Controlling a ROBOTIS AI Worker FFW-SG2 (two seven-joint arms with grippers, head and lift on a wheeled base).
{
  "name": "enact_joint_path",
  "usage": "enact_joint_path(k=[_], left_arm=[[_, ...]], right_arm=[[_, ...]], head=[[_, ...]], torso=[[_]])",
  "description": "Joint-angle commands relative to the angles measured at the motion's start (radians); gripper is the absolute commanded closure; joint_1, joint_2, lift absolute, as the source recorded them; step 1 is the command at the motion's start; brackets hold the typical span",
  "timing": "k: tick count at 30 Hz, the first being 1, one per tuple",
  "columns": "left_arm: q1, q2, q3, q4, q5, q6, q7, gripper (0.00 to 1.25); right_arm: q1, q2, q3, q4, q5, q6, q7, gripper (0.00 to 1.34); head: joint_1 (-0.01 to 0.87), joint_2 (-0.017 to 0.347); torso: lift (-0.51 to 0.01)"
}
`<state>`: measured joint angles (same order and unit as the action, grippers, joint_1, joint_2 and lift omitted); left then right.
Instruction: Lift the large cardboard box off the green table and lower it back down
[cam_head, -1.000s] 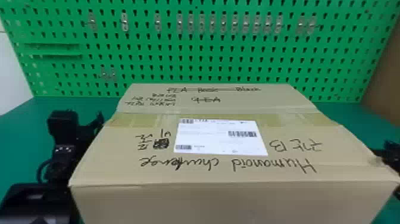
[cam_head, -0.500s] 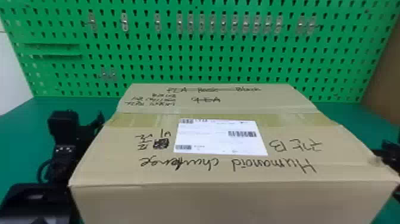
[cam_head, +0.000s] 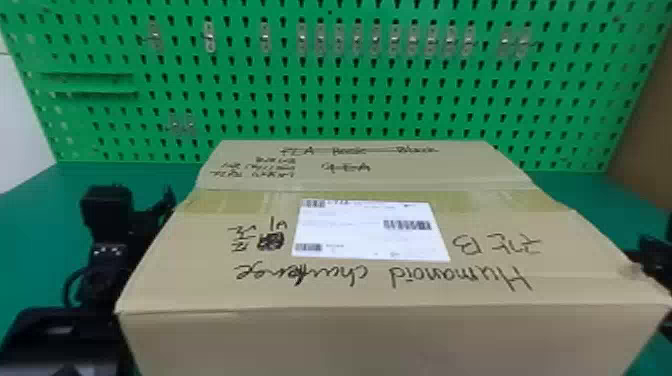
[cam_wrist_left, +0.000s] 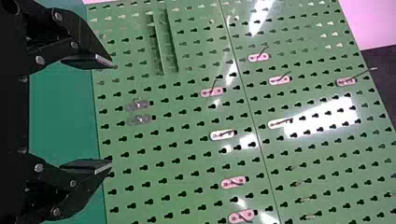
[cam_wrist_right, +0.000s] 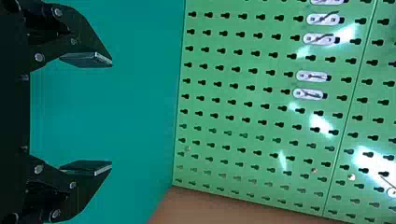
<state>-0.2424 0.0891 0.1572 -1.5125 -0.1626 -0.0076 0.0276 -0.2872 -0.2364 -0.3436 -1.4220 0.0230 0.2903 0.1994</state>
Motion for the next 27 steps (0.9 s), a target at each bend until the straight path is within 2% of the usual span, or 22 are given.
enact_joint_path(k=[1, 18, 21, 23, 27], left_arm=[[0.0, 0.0, -0.001, 0.0, 0.0, 0.0, 0.0, 0.49], [0.0, 0.0, 0.001, -0.002, 0.002, 0.0, 0.0, 0.49], [0.0, 0.0, 0.001, -0.002, 0.003, 0.002, 0.0, 0.51], [-0.002, 0.0, 0.001, -0.002, 0.005, 0.009, 0.0, 0.58], [-0.002, 0.0, -0.001, -0.002, 0.006, 0.015, 0.0, 0.64]], right_arm=[[-0.001, 0.0, 0.0, 0.0, 0.0, 0.001, 0.0, 0.48], [-0.003, -0.003, 0.001, 0.0, 0.0, 0.0, 0.0, 0.49], [-0.003, -0.003, 0.003, 0.0, 0.0, 0.0, 0.0, 0.56], [-0.003, -0.003, 0.003, 0.0, 0.0, 0.0, 0.0, 0.65], [-0.004, -0.004, 0.008, 0.0, 0.005, 0.0, 0.0, 0.7]], head=[[0.508, 0.051], [0.508, 0.051], [0.508, 0.051], [0.508, 0.051], [0.508, 0.051]], torso=[[-0.211], [-0.211], [-0.211], [-0.211], [-0.211]])
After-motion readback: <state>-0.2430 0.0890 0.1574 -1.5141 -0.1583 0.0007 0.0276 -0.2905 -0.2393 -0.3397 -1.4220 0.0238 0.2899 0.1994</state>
